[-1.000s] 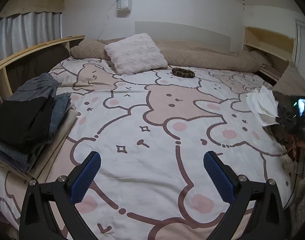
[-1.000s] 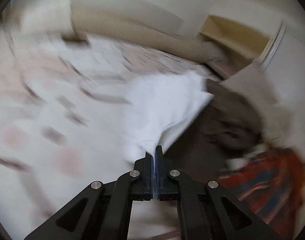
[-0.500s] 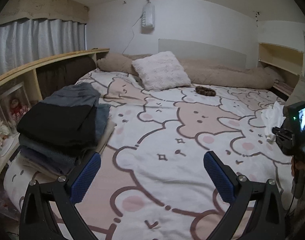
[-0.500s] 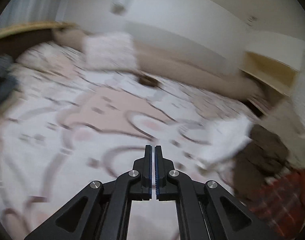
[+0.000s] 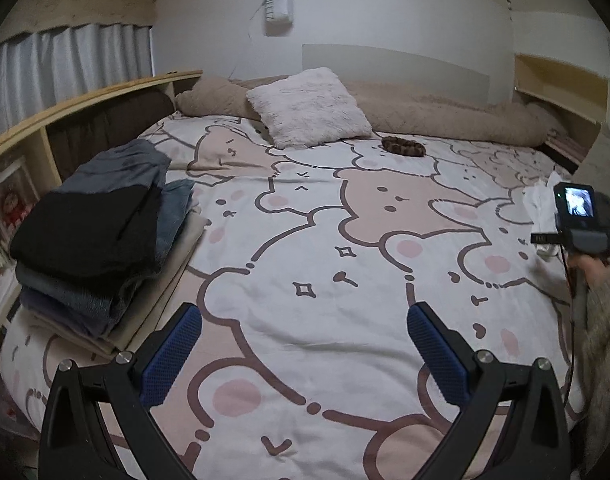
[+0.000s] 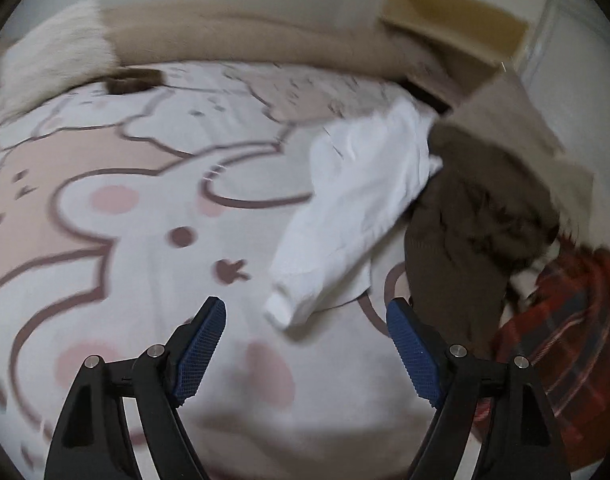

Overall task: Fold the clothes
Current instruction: 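Grasp the white T-shirt with the right tool and lift it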

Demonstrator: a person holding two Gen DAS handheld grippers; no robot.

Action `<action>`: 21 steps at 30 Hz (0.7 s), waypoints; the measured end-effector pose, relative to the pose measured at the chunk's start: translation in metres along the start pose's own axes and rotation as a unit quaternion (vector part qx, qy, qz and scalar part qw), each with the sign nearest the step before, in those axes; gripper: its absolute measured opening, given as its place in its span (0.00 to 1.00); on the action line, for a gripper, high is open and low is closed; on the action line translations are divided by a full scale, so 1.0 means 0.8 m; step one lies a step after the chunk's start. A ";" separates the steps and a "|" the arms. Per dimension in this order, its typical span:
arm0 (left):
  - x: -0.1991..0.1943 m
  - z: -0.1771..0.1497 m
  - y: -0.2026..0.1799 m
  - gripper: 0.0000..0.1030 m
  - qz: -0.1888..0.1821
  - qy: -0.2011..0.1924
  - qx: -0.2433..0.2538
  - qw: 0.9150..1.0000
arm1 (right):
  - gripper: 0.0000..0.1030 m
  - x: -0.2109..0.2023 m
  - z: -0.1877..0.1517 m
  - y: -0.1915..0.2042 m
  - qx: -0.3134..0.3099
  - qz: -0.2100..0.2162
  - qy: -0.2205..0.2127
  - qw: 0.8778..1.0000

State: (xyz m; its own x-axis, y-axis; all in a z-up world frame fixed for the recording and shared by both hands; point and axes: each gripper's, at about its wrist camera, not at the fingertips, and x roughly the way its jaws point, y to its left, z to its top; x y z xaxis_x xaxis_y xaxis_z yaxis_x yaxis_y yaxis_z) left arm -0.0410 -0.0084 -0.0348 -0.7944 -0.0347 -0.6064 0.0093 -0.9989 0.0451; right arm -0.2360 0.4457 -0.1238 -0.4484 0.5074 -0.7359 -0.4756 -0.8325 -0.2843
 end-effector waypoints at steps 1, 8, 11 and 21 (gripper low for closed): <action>0.001 0.001 -0.003 1.00 0.002 0.000 0.004 1.000 | 0.77 0.020 0.006 -0.003 0.013 -0.005 0.017 1.000; 0.006 0.005 -0.013 1.00 0.009 0.002 0.022 1.000 | 0.10 0.070 0.010 -0.020 0.055 0.077 0.049 0.994; 0.007 0.005 -0.014 1.00 0.002 0.001 0.019 1.000 | 0.08 0.035 0.014 -0.027 0.061 0.148 0.001 0.987; -0.035 0.014 0.025 1.00 0.022 -0.047 -0.012 0.999 | 0.07 -0.259 0.005 0.014 -0.018 0.497 -0.164 0.852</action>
State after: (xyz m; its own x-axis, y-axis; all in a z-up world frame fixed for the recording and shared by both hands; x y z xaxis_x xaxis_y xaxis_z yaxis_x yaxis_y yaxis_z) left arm -0.0256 -0.0267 -0.0079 -0.8463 -0.0767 -0.5271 0.0590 -0.9970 0.0504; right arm -0.1518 0.3321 0.0279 -0.8061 -0.4230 -0.4138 0.2837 -0.8899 0.3571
